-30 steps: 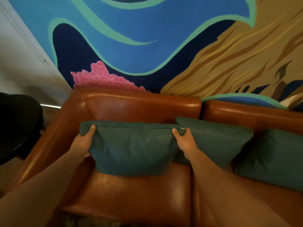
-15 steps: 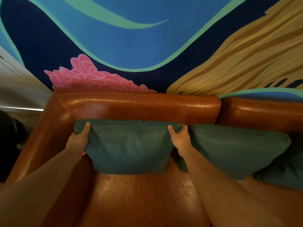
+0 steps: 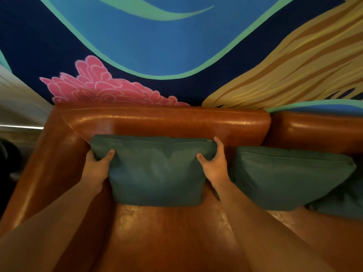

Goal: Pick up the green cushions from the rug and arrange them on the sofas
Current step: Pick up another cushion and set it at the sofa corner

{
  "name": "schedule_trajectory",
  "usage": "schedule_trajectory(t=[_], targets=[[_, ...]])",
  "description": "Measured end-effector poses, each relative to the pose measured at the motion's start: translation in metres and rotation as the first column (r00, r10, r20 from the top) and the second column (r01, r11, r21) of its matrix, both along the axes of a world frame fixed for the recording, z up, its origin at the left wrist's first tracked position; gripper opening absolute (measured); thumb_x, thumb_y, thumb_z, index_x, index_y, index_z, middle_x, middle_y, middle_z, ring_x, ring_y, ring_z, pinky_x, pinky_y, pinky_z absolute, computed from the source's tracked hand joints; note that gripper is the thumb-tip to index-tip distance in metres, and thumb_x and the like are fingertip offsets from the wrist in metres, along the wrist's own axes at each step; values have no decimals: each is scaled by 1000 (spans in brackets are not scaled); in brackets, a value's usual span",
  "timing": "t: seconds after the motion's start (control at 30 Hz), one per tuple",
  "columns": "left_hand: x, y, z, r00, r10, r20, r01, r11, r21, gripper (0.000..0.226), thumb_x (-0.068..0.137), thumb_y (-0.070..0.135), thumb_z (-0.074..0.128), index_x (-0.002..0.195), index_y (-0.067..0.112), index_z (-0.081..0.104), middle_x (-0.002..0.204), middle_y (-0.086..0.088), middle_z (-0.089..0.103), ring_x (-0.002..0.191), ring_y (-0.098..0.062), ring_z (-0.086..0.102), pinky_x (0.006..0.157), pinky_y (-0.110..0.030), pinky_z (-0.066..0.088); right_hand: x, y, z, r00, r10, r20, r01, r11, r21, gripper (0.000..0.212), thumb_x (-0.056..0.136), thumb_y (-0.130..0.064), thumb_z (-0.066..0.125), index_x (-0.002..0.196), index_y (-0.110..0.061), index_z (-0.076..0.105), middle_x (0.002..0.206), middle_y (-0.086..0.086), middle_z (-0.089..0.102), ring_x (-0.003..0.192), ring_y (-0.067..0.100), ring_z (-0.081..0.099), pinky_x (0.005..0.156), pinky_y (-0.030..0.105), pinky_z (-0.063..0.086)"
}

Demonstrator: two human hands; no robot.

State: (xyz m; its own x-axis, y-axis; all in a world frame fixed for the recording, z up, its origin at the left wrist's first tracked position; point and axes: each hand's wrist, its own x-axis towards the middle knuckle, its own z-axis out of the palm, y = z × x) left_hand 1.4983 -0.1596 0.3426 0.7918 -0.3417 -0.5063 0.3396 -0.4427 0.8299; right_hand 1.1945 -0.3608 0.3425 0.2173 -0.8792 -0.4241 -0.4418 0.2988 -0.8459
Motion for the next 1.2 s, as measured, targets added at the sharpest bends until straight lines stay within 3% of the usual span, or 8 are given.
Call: schedule_trajectory(t=[0.13,0.23,0.3,0.33,0.43,0.63,1.0,1.2], targets=[[-14,5,9,964,-136,231,74,964,257,106,80,45,84,163,20,23,152,-14,52,138,-34,54,116,-53,42,-1,4,9,992,76,-100,-80,996,-38,100,94,-19,84,171,-29,20,173,-1,28,160,22,31,131,43,30],[-26,0,29,643,-441,626,103,860,499,89,88,34,80,162,22,31,160,-28,32,143,-50,34,116,-60,32,7,15,17,946,99,-310,-177,955,-236,90,96,-21,81,168,-32,27,173,9,17,155,33,31,126,46,36],[-28,-5,33,405,-664,629,211,737,642,79,90,48,75,159,35,38,163,-21,31,148,-46,30,115,-63,32,11,23,17,875,99,-473,-306,872,-383,71,95,-20,80,157,-31,46,165,15,25,146,39,34,120,53,42],[-27,-7,33,359,-764,536,274,635,722,75,92,58,68,158,42,37,166,-15,30,152,-41,25,118,-62,29,12,25,15,837,99,-539,-373,823,-429,59,95,-19,79,148,-29,56,161,16,31,143,41,37,117,54,45],[-26,-12,30,347,-889,298,378,424,823,72,94,74,49,159,52,28,173,-2,18,160,-30,9,125,-57,17,12,29,11,762,135,-634,-478,778,-409,41,100,-21,73,140,-25,66,158,16,40,147,43,35,117,56,44],[-29,-19,35,356,-905,230,408,373,833,74,95,78,40,161,54,16,175,0,4,161,-28,-2,127,-57,15,5,19,20,628,346,-697,-591,795,-137,52,111,-33,54,160,-37,39,173,6,18,165,36,4,129,56,27],[-74,-3,72,385,-857,343,360,482,799,76,96,69,50,162,42,25,173,-11,13,158,-34,14,122,-59,26,-14,30,68,588,422,-690,-660,743,-109,71,104,-29,62,167,-34,29,173,10,13,162,38,11,128,57,28],[-118,22,97,484,-790,377,311,558,769,86,94,64,58,165,30,23,168,-14,24,154,-35,26,121,-55,29,-30,45,96,604,461,-650,-688,714,-133,71,104,-29,62,166,-38,28,176,6,9,161,36,12,125,61,31]])
